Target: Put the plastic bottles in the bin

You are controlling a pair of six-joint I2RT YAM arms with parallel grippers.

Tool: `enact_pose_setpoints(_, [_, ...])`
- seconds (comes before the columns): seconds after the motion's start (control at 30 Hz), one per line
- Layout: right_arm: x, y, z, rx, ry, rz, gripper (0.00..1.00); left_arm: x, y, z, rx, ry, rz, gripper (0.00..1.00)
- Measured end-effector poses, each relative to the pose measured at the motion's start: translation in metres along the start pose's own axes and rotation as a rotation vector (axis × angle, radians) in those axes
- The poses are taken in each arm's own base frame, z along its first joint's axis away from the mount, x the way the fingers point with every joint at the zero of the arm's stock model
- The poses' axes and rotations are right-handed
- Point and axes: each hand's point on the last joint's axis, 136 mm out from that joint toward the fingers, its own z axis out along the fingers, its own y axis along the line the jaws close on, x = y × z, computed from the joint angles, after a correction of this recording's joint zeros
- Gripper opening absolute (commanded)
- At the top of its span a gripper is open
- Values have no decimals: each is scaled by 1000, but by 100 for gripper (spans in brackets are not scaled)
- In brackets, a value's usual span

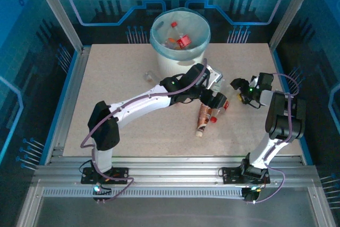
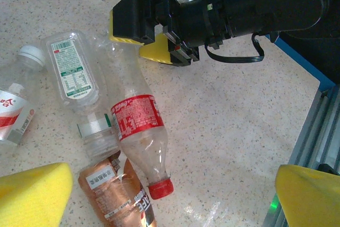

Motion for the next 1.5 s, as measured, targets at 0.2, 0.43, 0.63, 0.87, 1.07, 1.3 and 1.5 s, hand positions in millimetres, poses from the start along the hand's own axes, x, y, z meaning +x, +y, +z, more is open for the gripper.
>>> enact_pose_setpoints(0.2, [6, 1, 8, -9, 40, 1, 77, 0, 0, 0, 0, 0, 0, 99])
enact_pose_setpoints(0.43, [7, 1, 9, -2, 53, 6, 74, 0, 0, 0, 0, 0, 0, 99])
enact_pose_setpoints(0.63, [10, -2, 10, 6, 64, 10, 68, 0, 0, 0, -1, -1, 0, 99])
enact_pose_setpoints(0.87, [11, -2, 8, 12, 62, 8, 59, 1, 1, 0, -2, 1, 0, 99])
enact_pose_setpoints(1.07, [11, 0, -3, 28, 31, -7, 51, 11, 3, -1, -6, 16, -3, 99])
enact_pose_setpoints(1.3, [4, 13, -22, 33, -30, -44, 50, 5, 0, -13, 1, -21, -2, 99])
enact_pose_setpoints(1.5, [-3, 29, -54, 57, -133, -103, 47, -3, -4, -33, 12, -69, 3, 99])
